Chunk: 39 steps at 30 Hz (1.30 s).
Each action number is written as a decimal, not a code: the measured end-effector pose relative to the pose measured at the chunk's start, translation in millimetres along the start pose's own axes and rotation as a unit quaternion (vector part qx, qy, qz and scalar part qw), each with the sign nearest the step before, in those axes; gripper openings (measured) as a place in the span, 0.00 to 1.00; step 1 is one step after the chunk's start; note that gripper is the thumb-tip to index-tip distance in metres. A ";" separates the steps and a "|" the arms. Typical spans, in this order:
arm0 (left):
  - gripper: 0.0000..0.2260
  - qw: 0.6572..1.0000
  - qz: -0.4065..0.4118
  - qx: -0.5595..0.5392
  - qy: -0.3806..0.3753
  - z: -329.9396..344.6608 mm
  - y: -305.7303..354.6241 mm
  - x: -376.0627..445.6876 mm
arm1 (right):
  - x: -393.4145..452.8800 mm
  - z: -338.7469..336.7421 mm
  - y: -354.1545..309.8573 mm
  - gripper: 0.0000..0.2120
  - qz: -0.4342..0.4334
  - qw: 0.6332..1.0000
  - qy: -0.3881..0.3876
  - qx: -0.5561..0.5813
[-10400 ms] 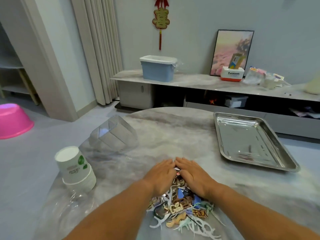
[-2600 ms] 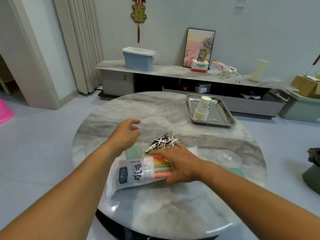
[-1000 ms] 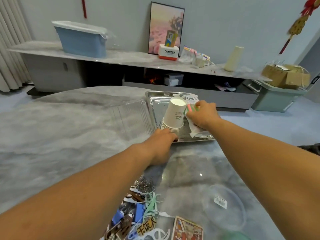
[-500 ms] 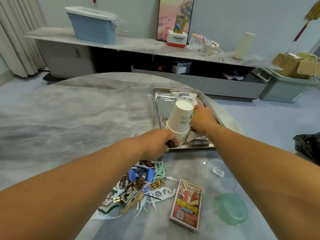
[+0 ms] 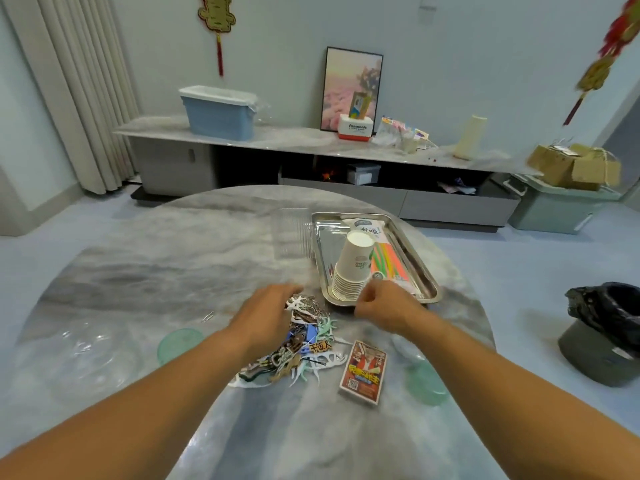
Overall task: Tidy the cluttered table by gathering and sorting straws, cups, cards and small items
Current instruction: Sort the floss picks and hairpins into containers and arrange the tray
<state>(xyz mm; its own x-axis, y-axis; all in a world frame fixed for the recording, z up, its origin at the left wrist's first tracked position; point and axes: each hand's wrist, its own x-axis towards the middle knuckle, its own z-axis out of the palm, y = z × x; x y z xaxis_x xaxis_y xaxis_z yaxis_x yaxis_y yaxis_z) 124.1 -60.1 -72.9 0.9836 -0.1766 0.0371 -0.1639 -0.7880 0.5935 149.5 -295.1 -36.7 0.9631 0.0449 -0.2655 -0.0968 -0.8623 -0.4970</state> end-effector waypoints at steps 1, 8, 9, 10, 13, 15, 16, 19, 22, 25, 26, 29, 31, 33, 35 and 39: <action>0.26 1.000 -0.010 0.009 0.005 1.4 -1.0 -9.8 | -11.5 -1.9 -4.5 0.13 -0.007 0.996 -0.084 -0.007; 0.26 0.998 -0.052 0.025 0.032 10.0 -9.8 -31.3 | -38.5 26.1 -3.6 0.55 -0.031 0.942 -0.177 -0.282; 0.26 0.998 -0.053 0.021 0.035 9.3 -11.0 -32.3 | -38.4 30.4 -2.8 0.54 -0.048 0.939 -0.157 -0.303; 0.26 0.998 -0.055 0.016 0.039 8.3 -12.3 -33.0 | -37.1 32.1 -2.3 0.54 -0.066 0.936 -0.139 -0.317; 0.26 0.997 -0.065 -0.004 0.046 5.3 -20.2 -35.9 | -31.8 18.4 -5.2 0.51 -0.084 0.947 -0.121 -0.287; 0.26 0.996 -0.069 -0.009 0.048 3.1 -26.8 -36.0 | -25.0 -5.9 -5.0 0.48 -0.067 0.971 -0.123 -0.193; 0.26 0.996 -0.074 -0.011 0.052 2.3 -29.9 -34.9 | -20.4 -20.9 -2.9 0.47 -0.062 0.978 -0.124 -0.155; 0.26 0.994 -0.091 -0.021 0.063 -2.5 -33.3 -30.6 | -7.5 -63.3 5.7 0.44 -0.036 0.991 -0.082 -0.101; 0.26 0.992 -0.094 -0.039 0.069 -7.4 -33.0 -24.9 | 13.1 -90.5 18.6 0.47 -0.013 0.999 0.010 0.034; 0.26 0.992 -0.093 -0.051 0.074 -10.4 -31.8 -19.3 | 36.9 -104.3 20.6 0.50 -0.046 0.990 0.111 0.074; 0.26 0.991 -0.093 -0.055 0.073 -10.9 -30.7 -16.9 | 45.2 -106.8 17.5 0.51 -0.069 0.988 0.126 0.052; 0.26 0.990 -0.098 -0.071 0.072 -11.3 -27.2 -5.9 | 72.8 -113.8 1.1 0.51 -0.114 0.988 0.099 0.036; 0.25 0.989 -0.102 -0.082 0.074 -10.8 -28.9 2.7 | 92.0 -118.9 -13.6 0.50 -0.115 0.991 0.054 0.044; 0.25 0.987 -0.105 -0.092 0.078 -9.7 -31.5 9.7 | 108.4 -125.7 -26.7 0.50 -0.103 0.993 0.034 0.056; 0.25 0.986 -0.109 -0.097 0.078 -8.0 -33.6 13.8 | 122.3 -130.1 -38.4 0.52 -0.090 0.993 0.040 0.065; 0.25 0.986 -0.111 -0.098 0.073 -1.2 -37.8 19.0 | 144.8 -121.3 -66.6 0.50 -0.103 0.993 0.062 0.016</action>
<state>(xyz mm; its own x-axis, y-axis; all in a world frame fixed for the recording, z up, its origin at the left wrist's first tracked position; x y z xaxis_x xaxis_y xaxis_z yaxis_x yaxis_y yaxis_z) 149.2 -33.0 -93.7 0.9963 0.0855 -0.0056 0.0613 -0.6654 0.7440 325.9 -292.3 58.2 0.9866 0.1539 -0.0534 0.0984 -0.8244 -0.5573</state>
